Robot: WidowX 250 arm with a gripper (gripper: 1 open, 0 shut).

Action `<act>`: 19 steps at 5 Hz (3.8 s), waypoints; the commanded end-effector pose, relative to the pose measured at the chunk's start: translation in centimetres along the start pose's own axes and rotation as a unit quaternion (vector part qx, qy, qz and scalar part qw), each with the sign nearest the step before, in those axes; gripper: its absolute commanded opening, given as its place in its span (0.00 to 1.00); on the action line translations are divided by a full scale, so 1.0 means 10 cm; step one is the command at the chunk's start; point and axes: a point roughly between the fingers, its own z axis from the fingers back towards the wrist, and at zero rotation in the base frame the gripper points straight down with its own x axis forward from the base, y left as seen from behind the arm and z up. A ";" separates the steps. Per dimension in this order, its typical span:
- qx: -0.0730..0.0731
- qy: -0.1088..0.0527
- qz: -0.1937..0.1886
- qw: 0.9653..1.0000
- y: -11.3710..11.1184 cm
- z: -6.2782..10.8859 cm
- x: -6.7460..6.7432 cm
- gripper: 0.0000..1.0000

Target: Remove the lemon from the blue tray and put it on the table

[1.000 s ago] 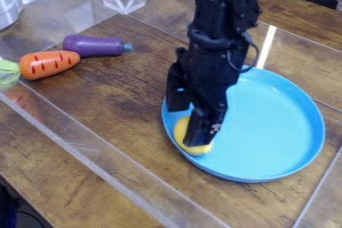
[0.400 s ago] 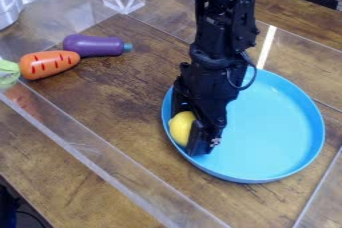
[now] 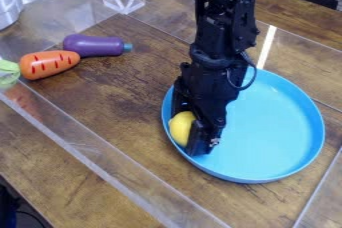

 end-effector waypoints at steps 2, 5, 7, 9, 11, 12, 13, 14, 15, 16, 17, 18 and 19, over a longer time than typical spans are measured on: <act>0.006 -0.010 0.002 1.000 0.07 0.04 0.01 0.00; 0.007 -0.010 0.003 1.000 0.14 0.03 0.00 0.00; 0.010 -0.001 0.001 1.000 0.17 0.08 -0.03 0.00; 0.014 0.015 -0.005 1.000 0.16 0.19 -0.08 0.00; 0.022 0.032 -0.016 0.999 0.15 0.29 -0.11 0.00; 0.027 0.040 -0.022 0.999 0.15 0.34 -0.12 0.00; 0.030 0.045 -0.027 0.998 0.15 0.38 -0.13 0.00; 0.032 0.049 -0.031 0.998 0.15 0.39 -0.14 0.00; 0.033 0.052 -0.032 0.998 0.15 0.39 -0.14 0.00; 0.033 0.055 -0.033 0.997 0.15 0.38 -0.15 0.00; 0.034 0.058 -0.034 0.997 0.16 0.38 -0.15 0.00; 0.034 0.060 -0.035 0.997 0.16 0.38 -0.15 0.00; 0.034 0.063 -0.035 0.997 0.16 0.37 -0.15 0.00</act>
